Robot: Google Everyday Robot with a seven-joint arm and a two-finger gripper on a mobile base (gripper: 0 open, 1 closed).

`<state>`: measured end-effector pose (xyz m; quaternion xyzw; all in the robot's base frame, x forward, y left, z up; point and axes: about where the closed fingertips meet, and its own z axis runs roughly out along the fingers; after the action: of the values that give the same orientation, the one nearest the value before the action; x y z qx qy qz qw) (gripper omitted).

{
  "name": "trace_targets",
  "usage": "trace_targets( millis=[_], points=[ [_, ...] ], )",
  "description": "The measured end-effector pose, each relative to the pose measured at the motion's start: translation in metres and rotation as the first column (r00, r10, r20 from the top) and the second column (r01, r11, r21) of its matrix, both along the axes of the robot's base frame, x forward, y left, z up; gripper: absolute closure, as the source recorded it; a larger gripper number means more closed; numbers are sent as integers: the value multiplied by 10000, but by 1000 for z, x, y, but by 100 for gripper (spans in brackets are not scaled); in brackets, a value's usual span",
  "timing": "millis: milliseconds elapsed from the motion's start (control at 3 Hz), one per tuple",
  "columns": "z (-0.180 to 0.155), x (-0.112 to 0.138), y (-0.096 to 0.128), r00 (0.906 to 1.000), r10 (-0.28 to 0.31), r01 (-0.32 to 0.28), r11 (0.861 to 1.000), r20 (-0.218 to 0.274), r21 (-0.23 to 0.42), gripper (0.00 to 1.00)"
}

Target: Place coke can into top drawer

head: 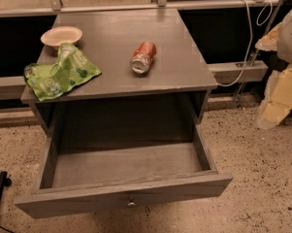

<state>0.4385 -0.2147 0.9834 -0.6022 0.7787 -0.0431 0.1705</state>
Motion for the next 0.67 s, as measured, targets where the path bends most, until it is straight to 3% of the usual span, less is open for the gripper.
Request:
trace_targets(
  millis=[667],
  points=[
    [-2,6,6,9999,121,-118,9996,96,-250,0]
  ],
)
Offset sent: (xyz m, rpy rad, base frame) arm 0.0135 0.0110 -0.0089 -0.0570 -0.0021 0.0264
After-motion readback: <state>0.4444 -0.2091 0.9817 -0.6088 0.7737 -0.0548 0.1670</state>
